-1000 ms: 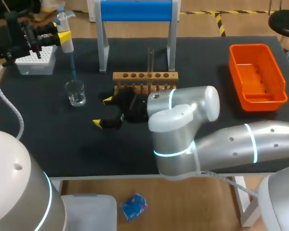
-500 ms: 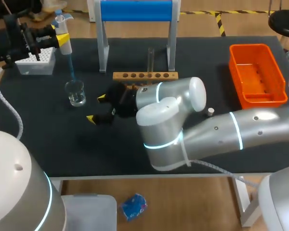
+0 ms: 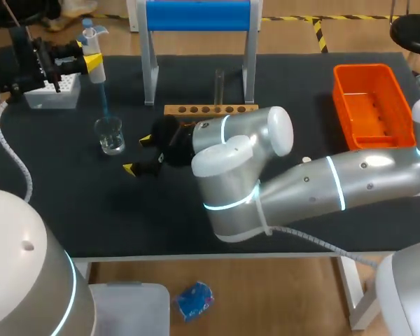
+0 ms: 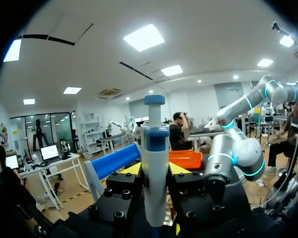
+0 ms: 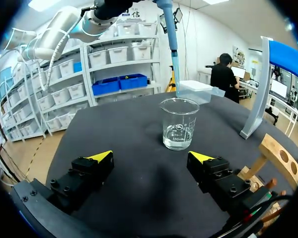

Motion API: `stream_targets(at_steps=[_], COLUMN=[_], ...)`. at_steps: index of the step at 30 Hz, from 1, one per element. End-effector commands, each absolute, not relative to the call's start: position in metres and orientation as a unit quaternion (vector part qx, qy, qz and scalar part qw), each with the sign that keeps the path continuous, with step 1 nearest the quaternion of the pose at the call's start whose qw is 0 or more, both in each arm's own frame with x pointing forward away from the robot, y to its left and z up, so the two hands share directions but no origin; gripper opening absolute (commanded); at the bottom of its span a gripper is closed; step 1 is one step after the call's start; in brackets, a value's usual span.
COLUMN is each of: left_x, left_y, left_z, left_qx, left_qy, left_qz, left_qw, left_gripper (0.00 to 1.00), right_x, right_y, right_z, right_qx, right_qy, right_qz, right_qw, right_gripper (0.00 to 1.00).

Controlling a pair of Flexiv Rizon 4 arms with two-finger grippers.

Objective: Invert the test tube, pick up the pipette, mount the tip to pipette, aspirate from beaker and dispense into the tube, eject the tip, return the pipette, and cap with the stopper.

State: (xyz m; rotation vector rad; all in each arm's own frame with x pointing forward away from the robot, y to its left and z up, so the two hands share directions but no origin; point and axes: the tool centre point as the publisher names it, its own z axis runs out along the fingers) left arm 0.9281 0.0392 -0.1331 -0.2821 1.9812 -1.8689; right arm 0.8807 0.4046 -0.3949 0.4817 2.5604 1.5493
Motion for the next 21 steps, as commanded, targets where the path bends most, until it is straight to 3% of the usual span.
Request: stream_targets(at_steps=[1, 21], left_x=[0.933, 0.935], left_y=[0.039, 0.035], left_z=[-0.142, -0.178], left_qx=[-0.100, -0.119], left_qy=[0.705, 0.705], left_qz=[-0.672, -0.668], left_qw=[0.202, 0.205], left_gripper=[0.00, 0.00], right_x=[0.880, 0.880], right_y=[0.407, 0.407], right_z=[-0.397, -0.397], right_qx=[0.160, 0.160], right_qy=[0.843, 0.843], right_qz=[0.511, 0.511], right_qw=[0.058, 0.058], right_gripper=[1.00, 1.00])
